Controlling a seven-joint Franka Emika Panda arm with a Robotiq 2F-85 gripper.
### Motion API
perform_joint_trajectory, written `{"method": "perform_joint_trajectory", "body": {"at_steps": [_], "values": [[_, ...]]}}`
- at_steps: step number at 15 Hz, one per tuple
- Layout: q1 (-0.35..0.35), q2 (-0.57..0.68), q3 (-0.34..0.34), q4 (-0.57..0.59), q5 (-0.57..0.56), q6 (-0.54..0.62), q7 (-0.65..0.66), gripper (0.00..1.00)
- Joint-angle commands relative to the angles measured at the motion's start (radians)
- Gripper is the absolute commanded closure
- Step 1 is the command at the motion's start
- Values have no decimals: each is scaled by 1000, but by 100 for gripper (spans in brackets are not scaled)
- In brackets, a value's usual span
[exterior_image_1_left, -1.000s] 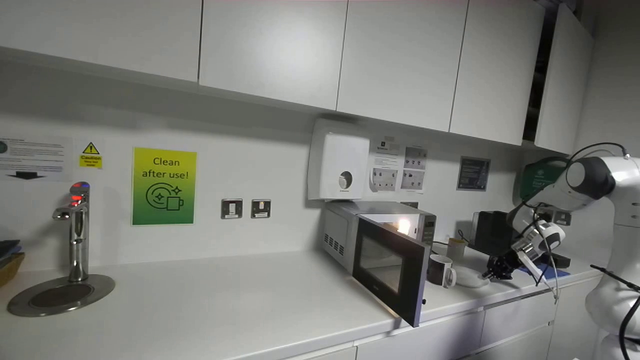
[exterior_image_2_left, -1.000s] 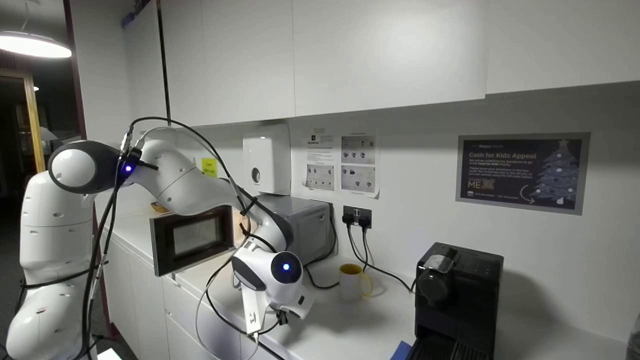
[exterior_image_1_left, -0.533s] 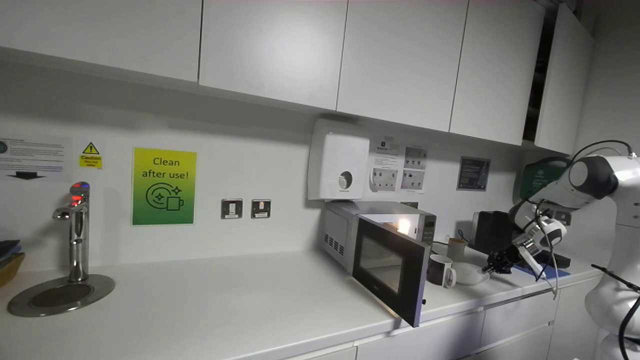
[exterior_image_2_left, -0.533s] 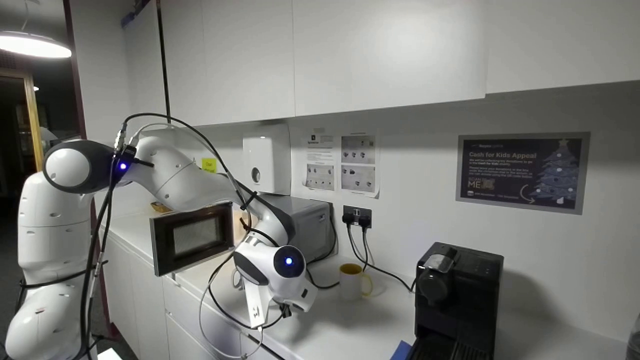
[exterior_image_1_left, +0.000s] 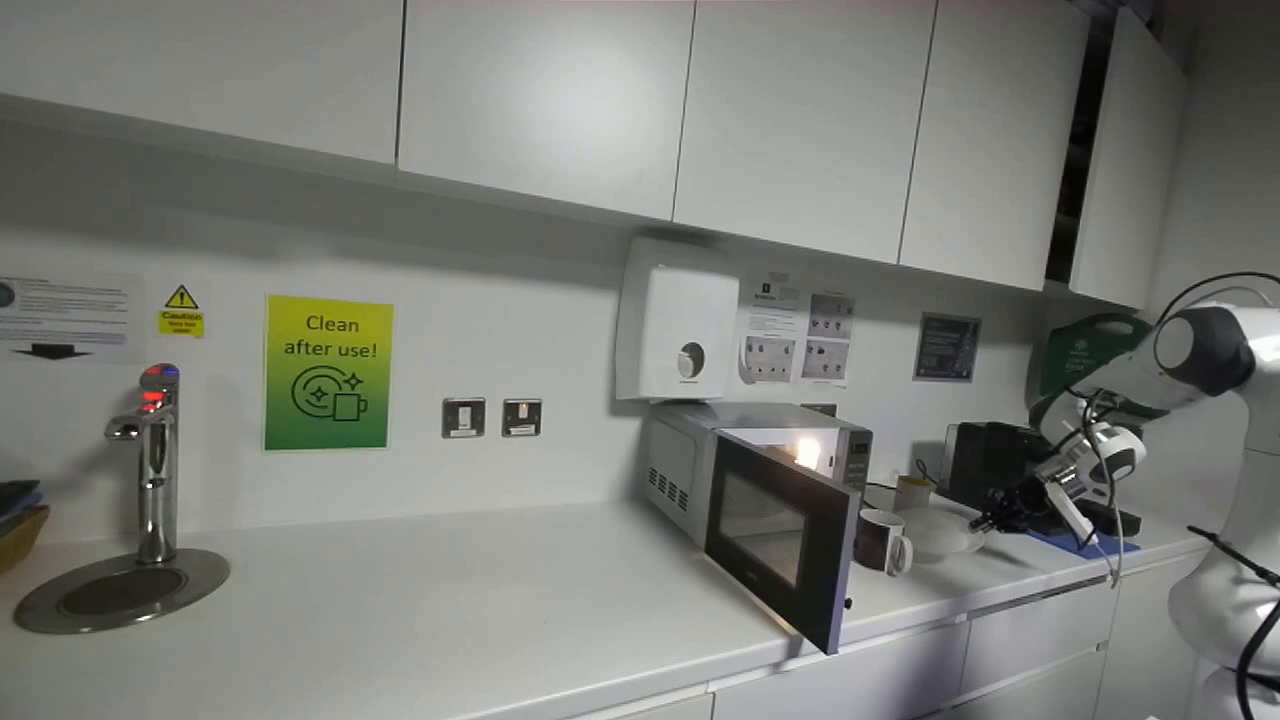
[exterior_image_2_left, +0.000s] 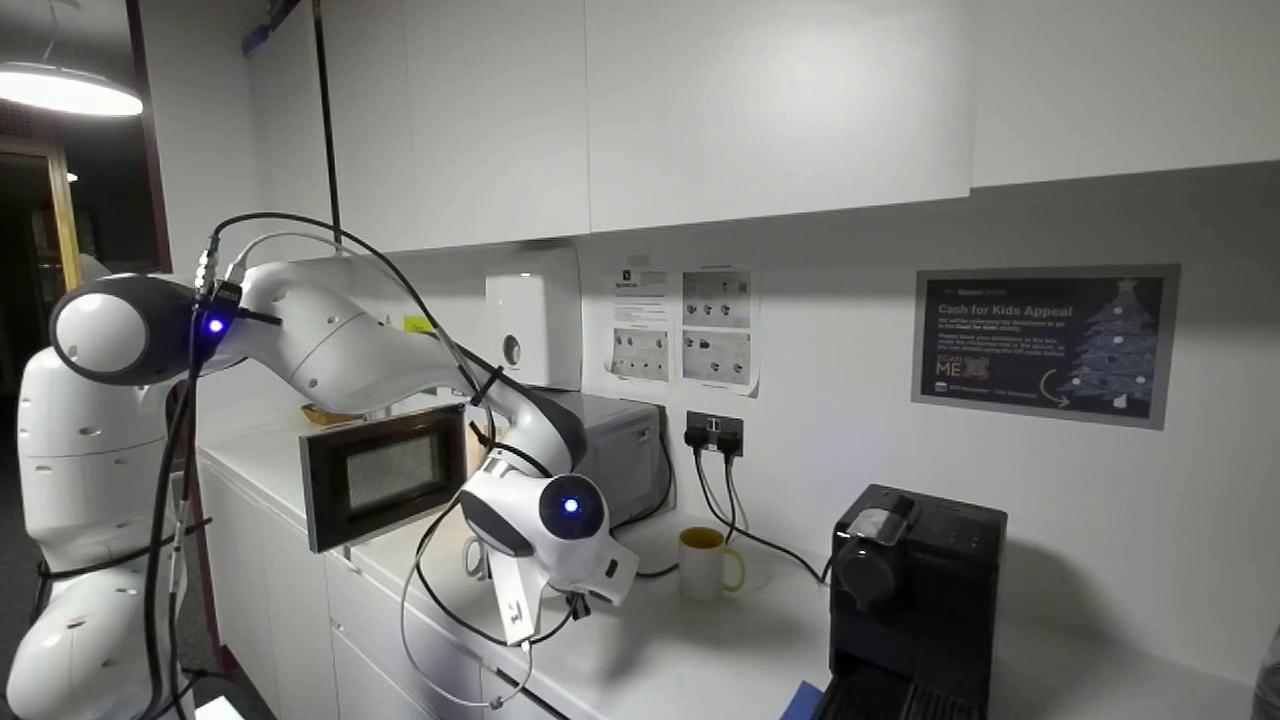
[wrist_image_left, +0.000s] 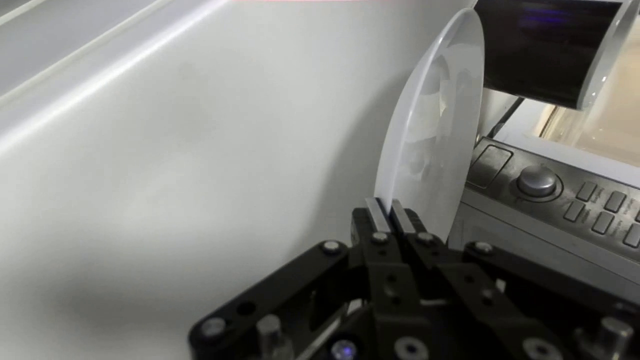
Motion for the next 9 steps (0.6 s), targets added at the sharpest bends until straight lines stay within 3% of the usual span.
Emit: {"method": "perform_joint_trajectory", "body": {"at_steps": [1, 9], "values": [[-22, -69, -4, -12, -6, -21, -26, 99], [-20, -164, -12, -24, -37, -34, 4, 99]]}}
